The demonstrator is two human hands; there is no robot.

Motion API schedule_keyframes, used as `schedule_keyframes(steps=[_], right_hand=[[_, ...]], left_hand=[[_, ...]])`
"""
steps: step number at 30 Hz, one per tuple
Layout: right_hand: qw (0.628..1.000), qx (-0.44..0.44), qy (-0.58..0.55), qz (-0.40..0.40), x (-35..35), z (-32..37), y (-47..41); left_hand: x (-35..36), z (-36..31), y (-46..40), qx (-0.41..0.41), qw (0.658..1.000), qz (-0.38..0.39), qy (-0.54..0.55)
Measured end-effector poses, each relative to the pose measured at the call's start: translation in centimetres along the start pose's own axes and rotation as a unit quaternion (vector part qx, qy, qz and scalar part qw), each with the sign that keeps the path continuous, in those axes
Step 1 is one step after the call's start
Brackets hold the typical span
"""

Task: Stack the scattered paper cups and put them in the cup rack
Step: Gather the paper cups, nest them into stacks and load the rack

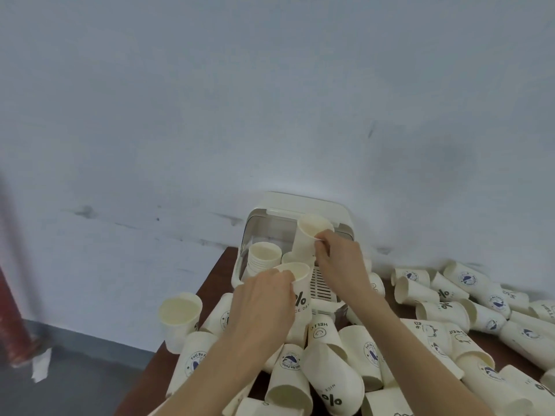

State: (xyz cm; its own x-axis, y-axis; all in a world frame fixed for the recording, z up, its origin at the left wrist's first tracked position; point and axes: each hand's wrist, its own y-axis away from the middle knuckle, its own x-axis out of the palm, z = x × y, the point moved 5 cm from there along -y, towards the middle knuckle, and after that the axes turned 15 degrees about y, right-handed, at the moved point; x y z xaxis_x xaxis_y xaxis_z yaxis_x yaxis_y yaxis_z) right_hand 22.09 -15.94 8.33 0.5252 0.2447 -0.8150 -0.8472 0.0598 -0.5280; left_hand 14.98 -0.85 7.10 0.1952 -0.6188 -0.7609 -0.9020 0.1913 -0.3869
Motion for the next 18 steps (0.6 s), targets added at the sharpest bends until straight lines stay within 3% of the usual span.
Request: schedule_keyframes(steps=[10,18], right_hand=[[0.985,-0.026,0.105,0.134,6.7,-0.9,-0.3],[0.977,-0.038,0.131,0.161,7.5,-0.9,0.1]], left_hand=[[-0.1,1.1,0.2,-0.011,1.0,0.003,0.003],[-0.5,2.0,-2.3,-0.044,0.998,-0.036,0.006]])
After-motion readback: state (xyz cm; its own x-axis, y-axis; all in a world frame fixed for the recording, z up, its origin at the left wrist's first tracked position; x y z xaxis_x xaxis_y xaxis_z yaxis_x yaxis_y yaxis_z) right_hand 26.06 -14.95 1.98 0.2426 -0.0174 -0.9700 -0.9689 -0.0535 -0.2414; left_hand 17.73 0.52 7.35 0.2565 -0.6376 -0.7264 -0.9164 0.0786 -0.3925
